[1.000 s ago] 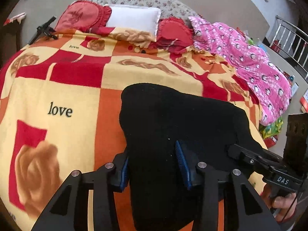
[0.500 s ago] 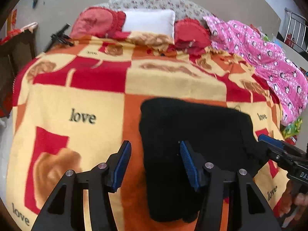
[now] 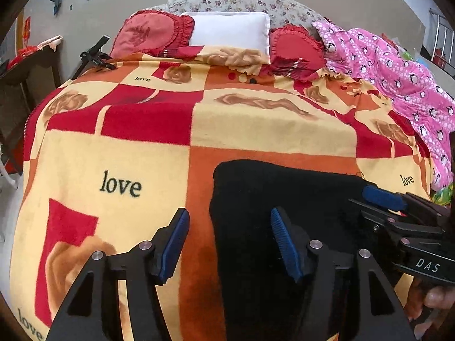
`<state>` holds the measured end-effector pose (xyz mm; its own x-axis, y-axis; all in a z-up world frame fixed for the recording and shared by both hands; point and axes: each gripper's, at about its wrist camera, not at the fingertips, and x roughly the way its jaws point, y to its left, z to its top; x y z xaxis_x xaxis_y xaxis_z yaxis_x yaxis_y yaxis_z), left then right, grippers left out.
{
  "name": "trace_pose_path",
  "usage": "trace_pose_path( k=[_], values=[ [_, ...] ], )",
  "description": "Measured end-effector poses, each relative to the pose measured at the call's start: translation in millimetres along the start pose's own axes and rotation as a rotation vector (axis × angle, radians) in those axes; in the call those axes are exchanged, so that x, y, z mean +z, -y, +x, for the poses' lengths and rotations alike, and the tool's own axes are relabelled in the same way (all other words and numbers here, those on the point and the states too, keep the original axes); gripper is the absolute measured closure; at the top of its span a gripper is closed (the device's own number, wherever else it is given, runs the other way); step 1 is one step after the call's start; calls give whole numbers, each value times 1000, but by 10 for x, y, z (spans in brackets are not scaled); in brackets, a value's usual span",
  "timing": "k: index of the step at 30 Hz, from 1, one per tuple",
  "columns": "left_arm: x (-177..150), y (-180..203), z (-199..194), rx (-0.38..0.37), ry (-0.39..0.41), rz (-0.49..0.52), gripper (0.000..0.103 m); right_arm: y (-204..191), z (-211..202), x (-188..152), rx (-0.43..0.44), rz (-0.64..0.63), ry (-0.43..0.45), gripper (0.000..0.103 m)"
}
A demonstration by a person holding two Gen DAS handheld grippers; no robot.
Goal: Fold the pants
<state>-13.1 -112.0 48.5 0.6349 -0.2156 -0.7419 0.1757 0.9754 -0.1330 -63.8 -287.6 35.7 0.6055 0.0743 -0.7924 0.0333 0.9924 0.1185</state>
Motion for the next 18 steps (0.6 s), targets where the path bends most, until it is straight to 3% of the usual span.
trace_pose_path(
  k=[6,10,18],
  values=[
    [-39,-31,-134,-2,-2,3,43,-74,-275,-74,2,-2,16,40],
    [-151,-5,-203,-1,3,10,43,-189,-501,-314,-42,-45,19,34],
    [-248,41,-288,17,27,35,43,-231,-435,-500,-145,-81,6,28]
  ],
)
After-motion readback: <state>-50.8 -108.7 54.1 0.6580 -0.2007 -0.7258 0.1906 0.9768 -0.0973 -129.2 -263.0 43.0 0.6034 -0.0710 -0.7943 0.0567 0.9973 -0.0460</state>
